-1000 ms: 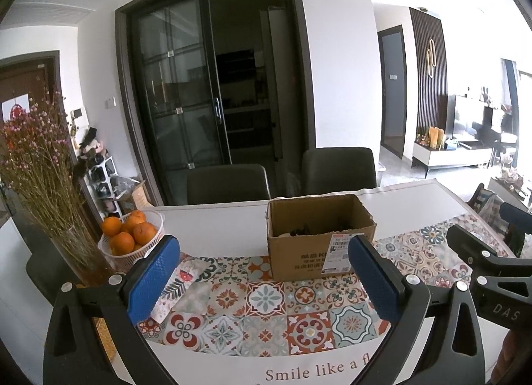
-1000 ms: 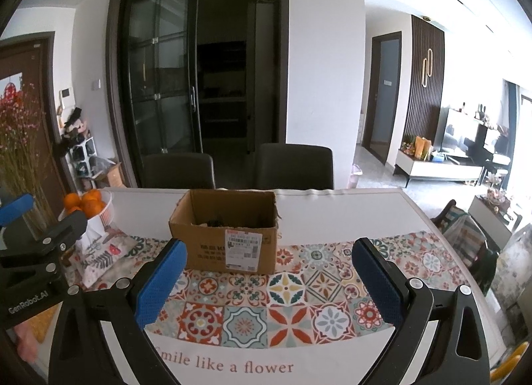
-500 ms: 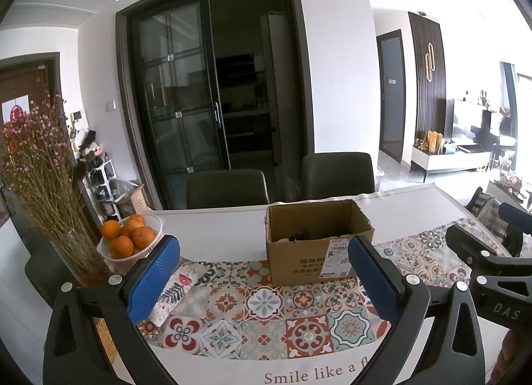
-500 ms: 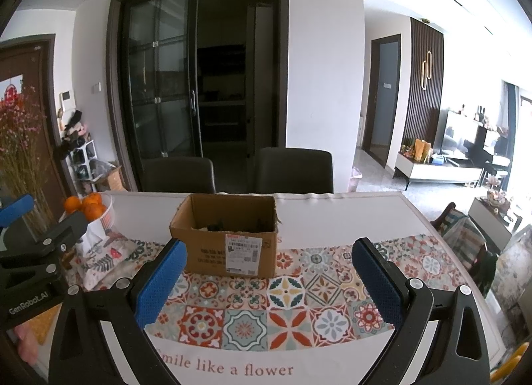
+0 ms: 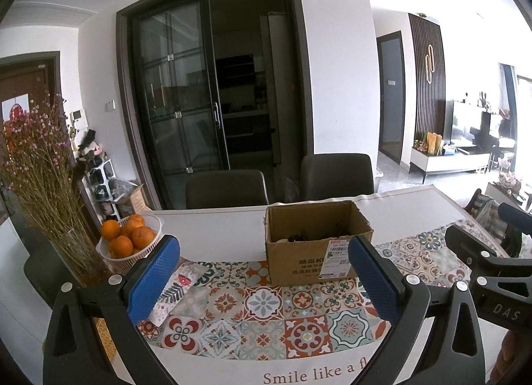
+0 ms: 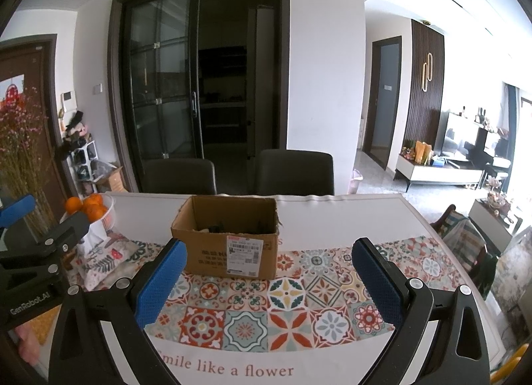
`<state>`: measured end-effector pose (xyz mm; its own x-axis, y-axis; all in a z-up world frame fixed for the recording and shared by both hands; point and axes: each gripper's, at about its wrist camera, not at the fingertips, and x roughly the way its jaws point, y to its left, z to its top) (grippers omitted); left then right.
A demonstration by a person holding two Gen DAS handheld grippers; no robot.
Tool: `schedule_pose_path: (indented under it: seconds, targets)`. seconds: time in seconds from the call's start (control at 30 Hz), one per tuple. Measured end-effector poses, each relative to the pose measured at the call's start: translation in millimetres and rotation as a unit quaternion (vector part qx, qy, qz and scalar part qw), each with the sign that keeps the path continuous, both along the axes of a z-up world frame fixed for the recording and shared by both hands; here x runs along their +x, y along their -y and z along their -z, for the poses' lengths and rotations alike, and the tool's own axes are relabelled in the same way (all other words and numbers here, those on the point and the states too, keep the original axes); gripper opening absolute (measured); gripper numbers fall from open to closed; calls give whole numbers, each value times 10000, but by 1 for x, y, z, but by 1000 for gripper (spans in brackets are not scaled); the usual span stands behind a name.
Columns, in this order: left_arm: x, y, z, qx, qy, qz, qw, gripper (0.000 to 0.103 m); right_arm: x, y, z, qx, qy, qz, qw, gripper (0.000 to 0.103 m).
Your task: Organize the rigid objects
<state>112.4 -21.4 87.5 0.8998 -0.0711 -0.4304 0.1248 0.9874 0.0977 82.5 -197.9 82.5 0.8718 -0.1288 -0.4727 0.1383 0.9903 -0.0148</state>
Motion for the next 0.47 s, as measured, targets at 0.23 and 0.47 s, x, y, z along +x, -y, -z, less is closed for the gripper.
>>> schedule_pose_path:
  seconds: [0.23,0.47]
  targets:
    - [-1,1,0,-25,-18,14,10000,103,0,0,0,4,-2,0,10000,100]
    - [0,4,3,-46,-55,13,10000,103,0,-1,-1,10,-14,-8,10000,100]
